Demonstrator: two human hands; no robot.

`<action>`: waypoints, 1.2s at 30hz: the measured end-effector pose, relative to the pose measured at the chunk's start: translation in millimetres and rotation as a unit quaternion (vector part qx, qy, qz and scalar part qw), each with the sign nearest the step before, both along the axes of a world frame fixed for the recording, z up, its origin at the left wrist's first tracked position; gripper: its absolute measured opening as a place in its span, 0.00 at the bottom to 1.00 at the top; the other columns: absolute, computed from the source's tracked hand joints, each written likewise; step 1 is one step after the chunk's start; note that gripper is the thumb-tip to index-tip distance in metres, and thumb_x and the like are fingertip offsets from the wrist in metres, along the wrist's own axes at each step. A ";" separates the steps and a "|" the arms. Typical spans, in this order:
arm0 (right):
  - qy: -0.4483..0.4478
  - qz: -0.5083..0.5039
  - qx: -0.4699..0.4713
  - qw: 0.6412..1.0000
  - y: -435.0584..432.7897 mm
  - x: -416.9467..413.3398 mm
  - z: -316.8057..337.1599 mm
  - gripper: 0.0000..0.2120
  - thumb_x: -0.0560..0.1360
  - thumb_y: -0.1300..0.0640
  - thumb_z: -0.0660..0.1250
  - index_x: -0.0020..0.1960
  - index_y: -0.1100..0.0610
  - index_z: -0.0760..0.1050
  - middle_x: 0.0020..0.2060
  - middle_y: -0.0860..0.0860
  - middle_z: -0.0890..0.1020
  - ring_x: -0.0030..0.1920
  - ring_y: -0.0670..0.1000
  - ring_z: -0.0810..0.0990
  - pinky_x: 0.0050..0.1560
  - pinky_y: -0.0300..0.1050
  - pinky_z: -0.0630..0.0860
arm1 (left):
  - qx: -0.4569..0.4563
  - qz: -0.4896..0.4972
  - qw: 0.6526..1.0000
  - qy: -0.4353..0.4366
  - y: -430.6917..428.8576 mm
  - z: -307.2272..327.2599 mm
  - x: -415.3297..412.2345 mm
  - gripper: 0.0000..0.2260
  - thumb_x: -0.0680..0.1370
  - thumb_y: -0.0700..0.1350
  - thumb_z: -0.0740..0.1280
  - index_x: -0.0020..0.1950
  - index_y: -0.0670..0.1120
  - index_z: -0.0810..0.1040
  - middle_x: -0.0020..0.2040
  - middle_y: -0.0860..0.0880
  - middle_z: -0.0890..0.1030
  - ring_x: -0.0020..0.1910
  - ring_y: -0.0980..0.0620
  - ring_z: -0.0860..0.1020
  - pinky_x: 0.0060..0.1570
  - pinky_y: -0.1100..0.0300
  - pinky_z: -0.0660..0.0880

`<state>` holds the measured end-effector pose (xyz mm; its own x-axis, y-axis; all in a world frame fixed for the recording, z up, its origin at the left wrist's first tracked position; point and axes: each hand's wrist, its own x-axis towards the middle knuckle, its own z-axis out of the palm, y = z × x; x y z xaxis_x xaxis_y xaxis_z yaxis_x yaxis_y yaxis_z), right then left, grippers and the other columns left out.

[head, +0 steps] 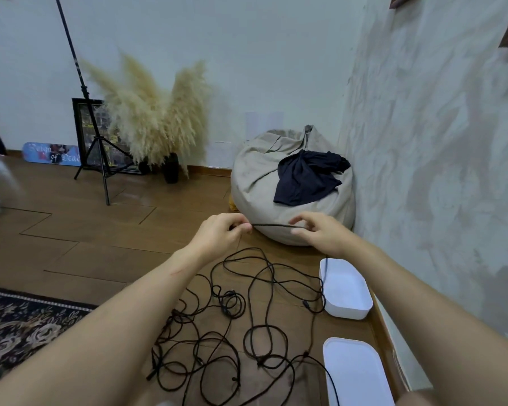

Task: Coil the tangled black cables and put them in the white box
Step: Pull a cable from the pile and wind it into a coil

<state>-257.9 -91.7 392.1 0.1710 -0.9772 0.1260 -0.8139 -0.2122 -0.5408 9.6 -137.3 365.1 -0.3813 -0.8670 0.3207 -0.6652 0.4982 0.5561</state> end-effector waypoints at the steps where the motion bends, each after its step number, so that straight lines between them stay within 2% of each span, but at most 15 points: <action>1: -0.031 0.025 0.010 0.999 1.4 9.4 0.8 0.11 0.82 0.45 0.65 0.62 0.47 0.78 0.39 0.45 0.79 0.43 0.46 0.79 0.45 0.44 0.73 | -0.006 -0.012 1.000 0.001 1.1 1.6 -6.5 0.08 0.83 0.56 0.65 0.49 0.58 0.82 0.43 0.56 0.83 0.43 0.56 0.79 0.44 0.56 0.76; 3: -0.032 0.057 -0.008 0.998 1.0 24.3 0.4 0.08 0.82 0.46 0.65 0.56 0.47 0.79 0.36 0.45 0.80 0.39 0.44 0.78 0.43 0.43 0.73 | -0.019 -0.031 0.999 -0.003 2.3 4.3 -15.5 0.09 0.83 0.57 0.65 0.51 0.57 0.82 0.43 0.57 0.83 0.45 0.57 0.79 0.46 0.56 0.76; 5: 0.012 0.054 -0.054 0.997 -2.6 25.1 2.7 0.08 0.83 0.49 0.64 0.53 0.48 0.81 0.39 0.43 0.81 0.42 0.43 0.77 0.42 0.40 0.70 | -0.019 -0.028 0.999 -0.007 -0.8 5.1 -12.7 0.09 0.83 0.58 0.65 0.51 0.56 0.83 0.44 0.57 0.83 0.45 0.57 0.79 0.46 0.56 0.76; 7: 0.055 0.026 -0.081 0.995 -6.3 13.5 2.9 0.10 0.84 0.50 0.63 0.54 0.49 0.83 0.45 0.44 0.83 0.47 0.46 0.78 0.44 0.42 0.70 | -0.010 -0.008 1.000 -0.012 -7.8 1.8 -0.5 0.09 0.83 0.57 0.64 0.50 0.57 0.82 0.43 0.57 0.83 0.45 0.57 0.79 0.44 0.57 0.76; 9: 0.087 0.007 -0.067 0.994 -7.7 4.3 0.2 0.10 0.84 0.50 0.62 0.56 0.50 0.82 0.44 0.44 0.82 0.48 0.49 0.79 0.45 0.46 0.72 | -0.007 0.011 1.000 -0.016 -13.4 -2.2 9.1 0.08 0.83 0.56 0.64 0.49 0.58 0.82 0.43 0.58 0.83 0.45 0.58 0.79 0.43 0.58 0.75; 11: 0.072 0.019 -0.031 0.997 -6.6 9.8 -3.9 0.09 0.83 0.49 0.64 0.58 0.50 0.80 0.40 0.41 0.78 0.46 0.48 0.79 0.45 0.46 0.72 | -0.021 0.000 1.000 -0.019 -14.6 -2.8 4.0 0.07 0.83 0.56 0.65 0.50 0.58 0.82 0.44 0.58 0.83 0.45 0.60 0.79 0.44 0.58 0.75; 13: 0.024 0.048 -0.020 0.998 -5.7 21.4 -6.2 0.07 0.82 0.48 0.65 0.59 0.46 0.77 0.37 0.39 0.75 0.42 0.42 0.75 0.43 0.43 0.69 | -0.040 -0.032 0.998 -0.021 -12.1 -0.7 -13.4 0.08 0.83 0.56 0.66 0.50 0.56 0.83 0.43 0.59 0.82 0.44 0.61 0.78 0.44 0.59 0.75; 15: 0.023 0.053 -0.046 0.997 -6.7 24.2 -5.4 0.04 0.83 0.49 0.64 0.52 0.45 0.77 0.37 0.40 0.76 0.40 0.40 0.73 0.41 0.42 0.66 | -0.049 -0.056 0.997 -0.025 -9.5 0.5 -27.8 0.08 0.83 0.55 0.66 0.51 0.55 0.83 0.41 0.60 0.81 0.43 0.62 0.77 0.41 0.60 0.72; 16: 0.036 0.043 -0.062 0.997 -9.0 20.1 -5.7 0.06 0.83 0.49 0.64 0.51 0.46 0.79 0.38 0.41 0.78 0.40 0.42 0.74 0.41 0.42 0.65 | -0.046 -0.053 0.997 -0.025 -10.5 0.2 -29.2 0.09 0.83 0.55 0.66 0.51 0.54 0.83 0.41 0.59 0.81 0.43 0.61 0.77 0.41 0.61 0.72; 19: 0.075 -0.016 -0.088 0.993 -11.3 -0.8 -9.1 0.09 0.83 0.50 0.64 0.54 0.49 0.82 0.44 0.45 0.83 0.47 0.49 0.79 0.44 0.46 0.69 | -0.025 -0.010 0.999 -0.026 -17.9 -7.0 -15.7 0.08 0.83 0.56 0.65 0.49 0.57 0.81 0.42 0.58 0.82 0.43 0.60 0.78 0.39 0.60 0.71; 24: -0.001 0.023 -0.026 0.999 -5.0 7.1 -15.0 0.10 0.81 0.48 0.66 0.61 0.46 0.80 0.37 0.43 0.82 0.45 0.46 0.81 0.48 0.46 0.76 | -0.046 -0.048 0.997 -0.032 -10.0 -7.1 -32.2 0.08 0.83 0.56 0.66 0.52 0.56 0.82 0.42 0.59 0.81 0.43 0.60 0.77 0.41 0.59 0.74; 27: -0.003 -0.002 -0.073 0.997 -5.8 6.4 -11.6 0.07 0.82 0.49 0.66 0.54 0.45 0.82 0.34 0.42 0.80 0.40 0.44 0.79 0.43 0.44 0.72 | -0.046 -0.053 0.997 -0.019 -3.9 -5.8 -37.5 0.09 0.83 0.55 0.66 0.52 0.54 0.83 0.42 0.57 0.82 0.43 0.59 0.78 0.44 0.55 0.76; 30: -0.012 -0.054 -0.090 0.994 -3.2 -4.8 -13.2 0.06 0.82 0.51 0.65 0.52 0.44 0.81 0.34 0.40 0.78 0.39 0.42 0.77 0.40 0.42 0.70 | -0.034 -0.020 0.999 -0.011 -3.2 -8.1 -29.1 0.09 0.83 0.55 0.65 0.53 0.53 0.82 0.42 0.56 0.82 0.42 0.58 0.78 0.44 0.53 0.77; 33: -0.024 -0.018 -0.057 0.998 -0.7 5.7 -11.7 0.05 0.82 0.51 0.65 0.52 0.43 0.78 0.39 0.44 0.81 0.42 0.45 0.79 0.44 0.46 0.73 | -0.059 -0.034 0.998 -0.001 6.2 -5.5 -40.8 0.08 0.84 0.55 0.64 0.52 0.54 0.81 0.42 0.55 0.82 0.42 0.57 0.78 0.44 0.52 0.77; 36: 0.010 0.004 -0.070 0.997 1.3 16.7 -7.1 0.06 0.82 0.51 0.64 0.49 0.43 0.78 0.36 0.42 0.79 0.40 0.45 0.76 0.39 0.44 0.67 | -0.060 -0.038 0.997 0.000 11.4 -3.8 -48.8 0.09 0.84 0.55 0.64 0.51 0.54 0.81 0.40 0.55 0.81 0.41 0.57 0.77 0.43 0.52 0.76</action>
